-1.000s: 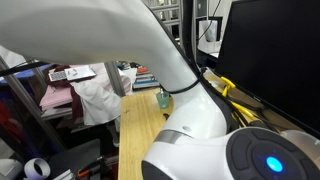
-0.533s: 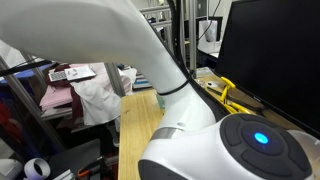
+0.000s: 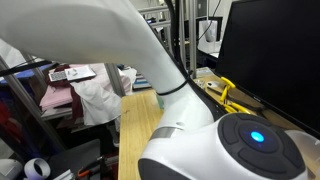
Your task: Remove the red pair of scissors from the clear container on the right side of the table
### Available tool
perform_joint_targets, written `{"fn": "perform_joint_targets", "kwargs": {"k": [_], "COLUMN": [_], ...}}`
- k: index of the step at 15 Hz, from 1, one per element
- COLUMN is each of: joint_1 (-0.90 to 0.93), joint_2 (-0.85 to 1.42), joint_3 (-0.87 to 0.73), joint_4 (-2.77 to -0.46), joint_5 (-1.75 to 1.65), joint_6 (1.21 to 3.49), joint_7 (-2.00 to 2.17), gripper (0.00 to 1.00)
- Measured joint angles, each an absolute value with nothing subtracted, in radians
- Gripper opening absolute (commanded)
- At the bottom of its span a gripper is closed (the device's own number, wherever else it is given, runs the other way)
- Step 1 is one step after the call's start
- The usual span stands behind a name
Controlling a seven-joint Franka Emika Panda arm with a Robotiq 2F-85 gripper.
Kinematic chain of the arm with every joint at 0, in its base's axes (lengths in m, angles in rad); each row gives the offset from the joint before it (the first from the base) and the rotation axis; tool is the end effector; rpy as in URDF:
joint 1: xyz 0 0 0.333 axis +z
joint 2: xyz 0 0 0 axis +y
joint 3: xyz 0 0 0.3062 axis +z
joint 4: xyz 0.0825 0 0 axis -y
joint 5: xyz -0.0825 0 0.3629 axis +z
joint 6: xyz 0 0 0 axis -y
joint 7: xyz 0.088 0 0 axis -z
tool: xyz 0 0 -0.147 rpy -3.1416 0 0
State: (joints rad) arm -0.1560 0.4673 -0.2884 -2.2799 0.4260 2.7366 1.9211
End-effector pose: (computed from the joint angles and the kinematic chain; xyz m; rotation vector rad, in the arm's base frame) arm 0.4571 -0.2406 0.1287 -0.6382 3.0232 0.0095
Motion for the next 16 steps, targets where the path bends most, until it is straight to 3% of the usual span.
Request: {"fn": "perform_joint_targets", "kwargs": {"k": [12,14,15,16], "joint_1": [-0.219,-0.248,-0.261,-0.273], "joint_2": [0.488,0.493,0.497,0.502], "joint_3": [-0.241,-0.222,-0.214,-0.209], "joint_4": [-2.252,-2.241,-2.235,-2.23], "joint_5": [0.47,0.502,0.519,0.534], "joint_6": [2.711,2.692,2.684,2.678], "joint_7": [1.914,1.89,1.876,1.861], "gripper": [1.0,0.83,0.68,0.59]}}
